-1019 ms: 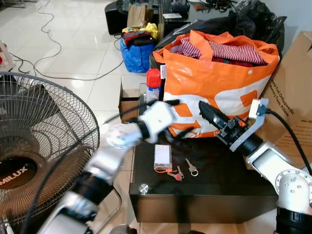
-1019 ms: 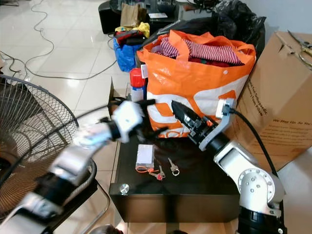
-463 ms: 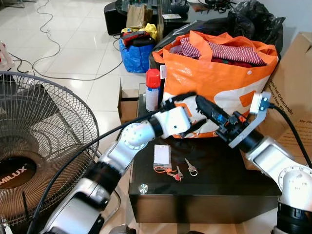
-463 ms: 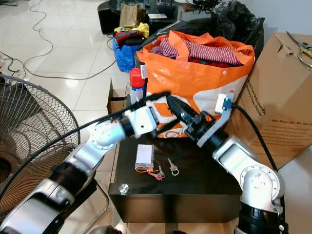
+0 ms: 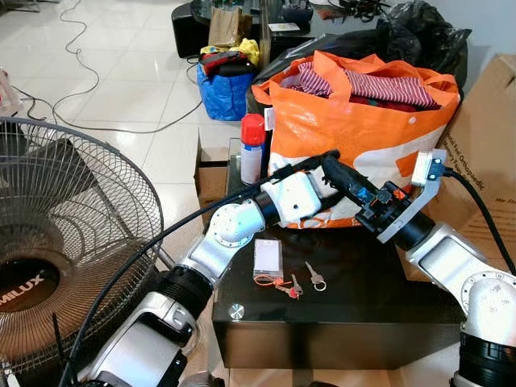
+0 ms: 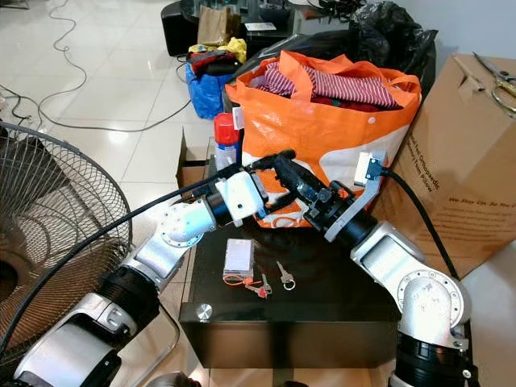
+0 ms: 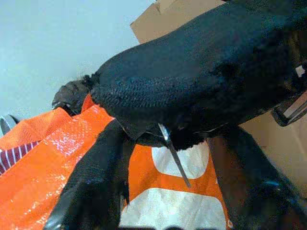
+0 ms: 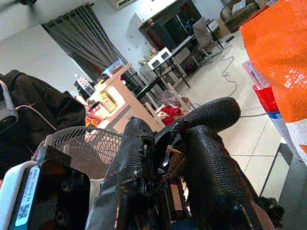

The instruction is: Hang keys on a hook

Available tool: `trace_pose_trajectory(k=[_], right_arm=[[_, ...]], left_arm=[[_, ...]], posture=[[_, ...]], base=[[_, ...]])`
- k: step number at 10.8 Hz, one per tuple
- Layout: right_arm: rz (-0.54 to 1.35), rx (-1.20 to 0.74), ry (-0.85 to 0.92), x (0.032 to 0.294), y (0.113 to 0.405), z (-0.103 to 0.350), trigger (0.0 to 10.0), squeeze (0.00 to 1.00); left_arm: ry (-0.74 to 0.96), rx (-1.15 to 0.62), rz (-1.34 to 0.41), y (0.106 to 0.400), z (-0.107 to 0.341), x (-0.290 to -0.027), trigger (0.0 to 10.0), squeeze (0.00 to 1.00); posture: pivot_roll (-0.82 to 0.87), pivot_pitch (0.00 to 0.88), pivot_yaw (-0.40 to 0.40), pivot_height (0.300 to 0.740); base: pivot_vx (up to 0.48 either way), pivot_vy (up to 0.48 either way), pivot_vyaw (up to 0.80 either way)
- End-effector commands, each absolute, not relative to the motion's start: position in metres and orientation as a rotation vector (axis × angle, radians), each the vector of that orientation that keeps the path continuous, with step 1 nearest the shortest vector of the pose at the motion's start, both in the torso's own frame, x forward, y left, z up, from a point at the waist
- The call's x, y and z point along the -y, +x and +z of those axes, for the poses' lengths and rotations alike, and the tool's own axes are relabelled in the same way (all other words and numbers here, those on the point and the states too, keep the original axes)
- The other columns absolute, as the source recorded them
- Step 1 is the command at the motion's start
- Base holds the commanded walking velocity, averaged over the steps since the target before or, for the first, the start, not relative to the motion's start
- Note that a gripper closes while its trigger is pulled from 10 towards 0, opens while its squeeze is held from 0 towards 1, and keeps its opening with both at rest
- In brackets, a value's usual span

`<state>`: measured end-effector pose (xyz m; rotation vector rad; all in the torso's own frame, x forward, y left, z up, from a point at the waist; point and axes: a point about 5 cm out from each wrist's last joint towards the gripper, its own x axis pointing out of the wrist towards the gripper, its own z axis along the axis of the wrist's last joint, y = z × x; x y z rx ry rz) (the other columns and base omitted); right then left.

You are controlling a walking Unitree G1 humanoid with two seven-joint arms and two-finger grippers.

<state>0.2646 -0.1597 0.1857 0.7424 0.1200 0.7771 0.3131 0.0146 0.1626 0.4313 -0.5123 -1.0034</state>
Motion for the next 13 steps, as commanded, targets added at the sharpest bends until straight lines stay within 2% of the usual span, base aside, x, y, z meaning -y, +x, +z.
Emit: trace_pose_trajectory(k=[1,5,13], right_arm=[[0.802,-0.109,0.722,0.1576,0.2636,0.1921,0.0,0.0],[0.746,-0.125,0.714,0.1625,0.2674,0.1867,0.0,0.0],[0.746,-0.12,0.707,0.1626,0.2691,0.188,0.0,0.0]], left_arm=[[0.408,0.509,-1.0,0.314,0.1619,-0.0145,0.0,0.0],[0.369,0.474,-0.974,0.3136,0.155,-0.0221,0.0,0.0],[0.369,0.467,-1.008,0.3129,0.154,-0.021,0.0,0.0]], posture=[[-0.1,0.0,-0.03,0.74],[-0.1,0.0,-0.03,0.74],[-0.1,0.0,-0.024,0.74]], base=[[0.0,0.0,0.0],[0.0,0.0,0.0],[0.0,0.0,0.0]])
